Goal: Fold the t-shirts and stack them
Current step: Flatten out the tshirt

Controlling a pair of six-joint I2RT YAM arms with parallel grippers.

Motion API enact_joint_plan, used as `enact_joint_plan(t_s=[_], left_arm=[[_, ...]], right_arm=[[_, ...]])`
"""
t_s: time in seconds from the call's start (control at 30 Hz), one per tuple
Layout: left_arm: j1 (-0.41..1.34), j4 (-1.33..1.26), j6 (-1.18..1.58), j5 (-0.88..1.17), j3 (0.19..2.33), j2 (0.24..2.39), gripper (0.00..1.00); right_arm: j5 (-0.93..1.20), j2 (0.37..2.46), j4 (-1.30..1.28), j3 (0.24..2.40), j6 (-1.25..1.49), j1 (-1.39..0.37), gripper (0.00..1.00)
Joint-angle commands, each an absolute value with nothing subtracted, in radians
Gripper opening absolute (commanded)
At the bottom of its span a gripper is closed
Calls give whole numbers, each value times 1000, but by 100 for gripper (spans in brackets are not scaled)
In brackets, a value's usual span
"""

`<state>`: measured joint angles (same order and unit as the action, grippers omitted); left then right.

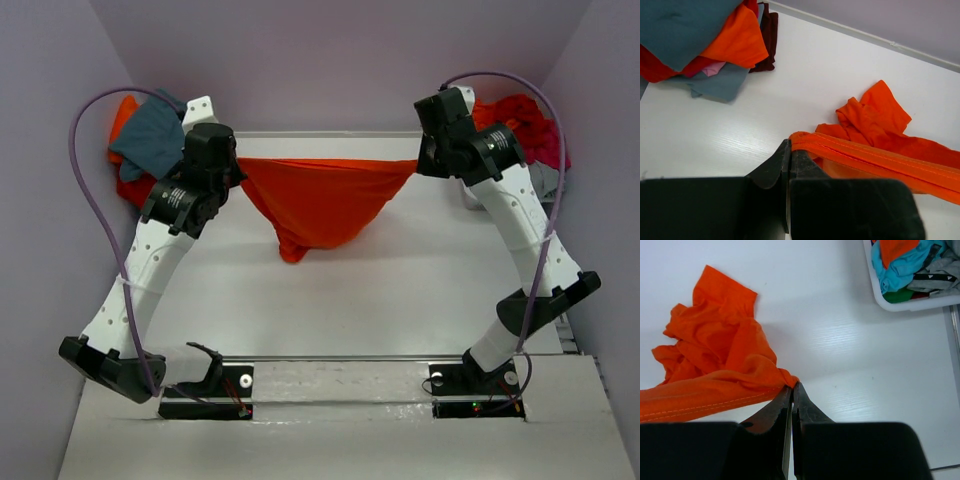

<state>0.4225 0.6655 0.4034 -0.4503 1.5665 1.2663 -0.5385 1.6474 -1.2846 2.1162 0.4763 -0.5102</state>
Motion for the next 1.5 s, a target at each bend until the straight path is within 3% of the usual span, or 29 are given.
enact_joint_plan(t_s=[0.0,0.63,1.17,1.47], left_arm=[[410,660,377,-529,1644,1216,5],[437,542,324,-492,1755,1097,6],[457,341,255,-555,1618,902,5],[457,347,276,-549,1620,1003,5]], right_arm=[[-580,1591,-1310,2190,488,-502,7],[-459,1273,-991,2045,384,-502,7],[-287,1238,-911,1994,304,-502,7],[-279,1266,-923,1950,307,-502,7]])
